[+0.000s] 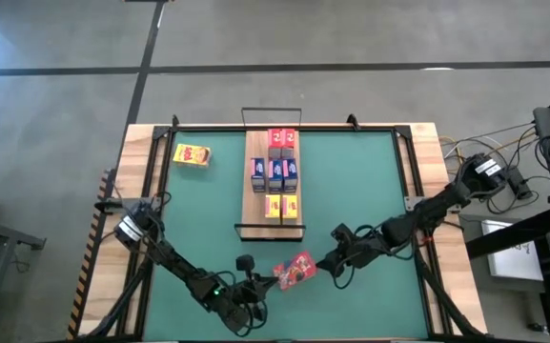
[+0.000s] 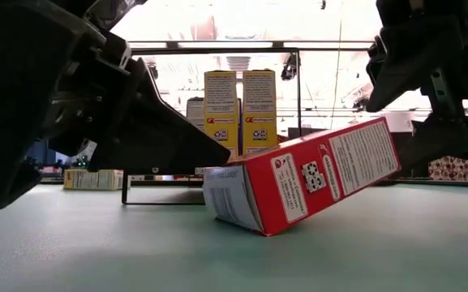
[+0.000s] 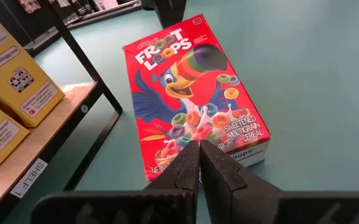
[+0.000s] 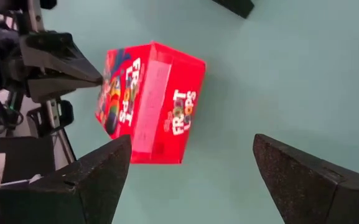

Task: Stack cereal on shelf
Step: Put the red cereal box on the shelf aligned with the other red cereal box

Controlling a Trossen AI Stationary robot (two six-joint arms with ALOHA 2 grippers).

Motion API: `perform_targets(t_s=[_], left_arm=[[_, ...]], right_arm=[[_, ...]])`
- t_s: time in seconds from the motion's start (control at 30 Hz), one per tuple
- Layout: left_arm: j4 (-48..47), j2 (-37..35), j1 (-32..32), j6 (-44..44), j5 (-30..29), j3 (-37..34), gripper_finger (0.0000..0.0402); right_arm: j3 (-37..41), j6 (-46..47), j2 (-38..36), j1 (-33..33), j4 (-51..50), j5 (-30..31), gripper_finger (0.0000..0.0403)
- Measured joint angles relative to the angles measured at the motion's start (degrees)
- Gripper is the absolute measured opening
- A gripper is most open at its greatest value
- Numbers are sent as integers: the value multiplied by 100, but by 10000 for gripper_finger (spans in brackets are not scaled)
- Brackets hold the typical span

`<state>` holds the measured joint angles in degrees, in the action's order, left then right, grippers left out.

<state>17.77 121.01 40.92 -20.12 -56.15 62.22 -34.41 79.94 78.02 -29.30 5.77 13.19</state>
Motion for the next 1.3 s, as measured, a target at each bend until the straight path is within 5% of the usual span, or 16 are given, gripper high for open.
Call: perform_targets(t_s=[0.97, 1.3], left_arm=[[-32, 9, 63, -130, -42, -11, 0], [-25, 9, 62, -146, -42, -11, 0]], right_arm=[[2, -502, 1063, 289, 2222, -418, 325], [2, -511, 1099, 348, 2203, -404, 237]])
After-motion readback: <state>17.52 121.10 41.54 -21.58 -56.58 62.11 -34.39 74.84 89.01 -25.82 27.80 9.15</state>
